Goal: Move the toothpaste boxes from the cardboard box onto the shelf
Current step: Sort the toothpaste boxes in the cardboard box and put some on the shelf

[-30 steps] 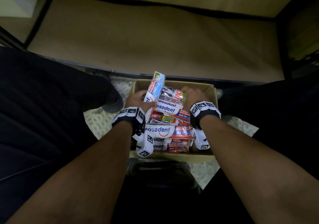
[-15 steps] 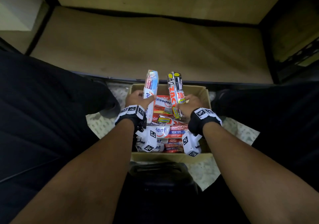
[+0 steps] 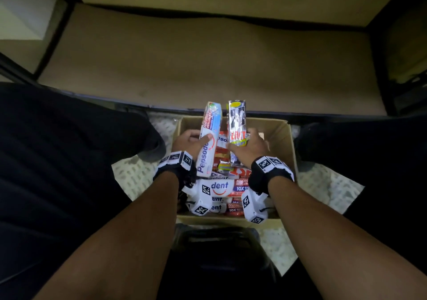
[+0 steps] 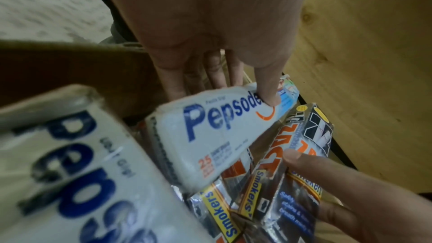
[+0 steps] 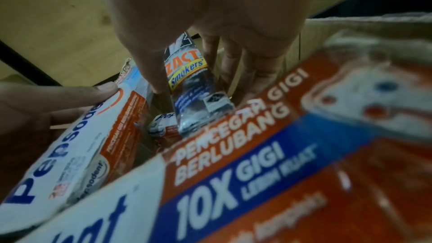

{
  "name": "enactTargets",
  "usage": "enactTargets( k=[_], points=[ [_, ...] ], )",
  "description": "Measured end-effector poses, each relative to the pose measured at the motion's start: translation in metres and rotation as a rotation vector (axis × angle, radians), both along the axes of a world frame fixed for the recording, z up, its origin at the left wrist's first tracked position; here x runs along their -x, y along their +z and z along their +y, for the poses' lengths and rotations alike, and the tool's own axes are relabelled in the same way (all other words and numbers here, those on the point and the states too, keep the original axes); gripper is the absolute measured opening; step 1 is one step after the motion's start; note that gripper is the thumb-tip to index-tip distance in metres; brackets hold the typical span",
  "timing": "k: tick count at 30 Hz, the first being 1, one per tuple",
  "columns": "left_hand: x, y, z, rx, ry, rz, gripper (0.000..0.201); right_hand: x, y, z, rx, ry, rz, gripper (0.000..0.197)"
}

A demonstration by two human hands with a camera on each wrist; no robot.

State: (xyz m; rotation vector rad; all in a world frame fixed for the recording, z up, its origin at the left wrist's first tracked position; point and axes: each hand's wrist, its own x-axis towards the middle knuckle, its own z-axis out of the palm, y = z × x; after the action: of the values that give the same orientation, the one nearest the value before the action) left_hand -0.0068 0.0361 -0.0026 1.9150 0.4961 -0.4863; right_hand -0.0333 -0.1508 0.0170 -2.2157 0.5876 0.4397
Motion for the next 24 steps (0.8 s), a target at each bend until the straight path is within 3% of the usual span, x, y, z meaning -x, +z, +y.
enactTargets(
  k=[8, 13, 24],
  points=[
    [0.004, 0.000, 0.002, 0.078, 0.076, 0.021, 0.049, -0.001, 0.005, -0.003, -0.066, -0.018, 0.010, 0.051],
    [0.011, 0.019, -0.003, 0.076, 0.102, -0.054, 0.039, 0.005, 0.019, -0.005, -0.128, 0.027, 0.006, 0.051],
    [0.030, 0.109, -0.010, 0.099, 0.030, -0.267, 0.039, 0.024, 0.098, -0.005, -0.238, 0.074, -0.178, 0.050]
  ],
)
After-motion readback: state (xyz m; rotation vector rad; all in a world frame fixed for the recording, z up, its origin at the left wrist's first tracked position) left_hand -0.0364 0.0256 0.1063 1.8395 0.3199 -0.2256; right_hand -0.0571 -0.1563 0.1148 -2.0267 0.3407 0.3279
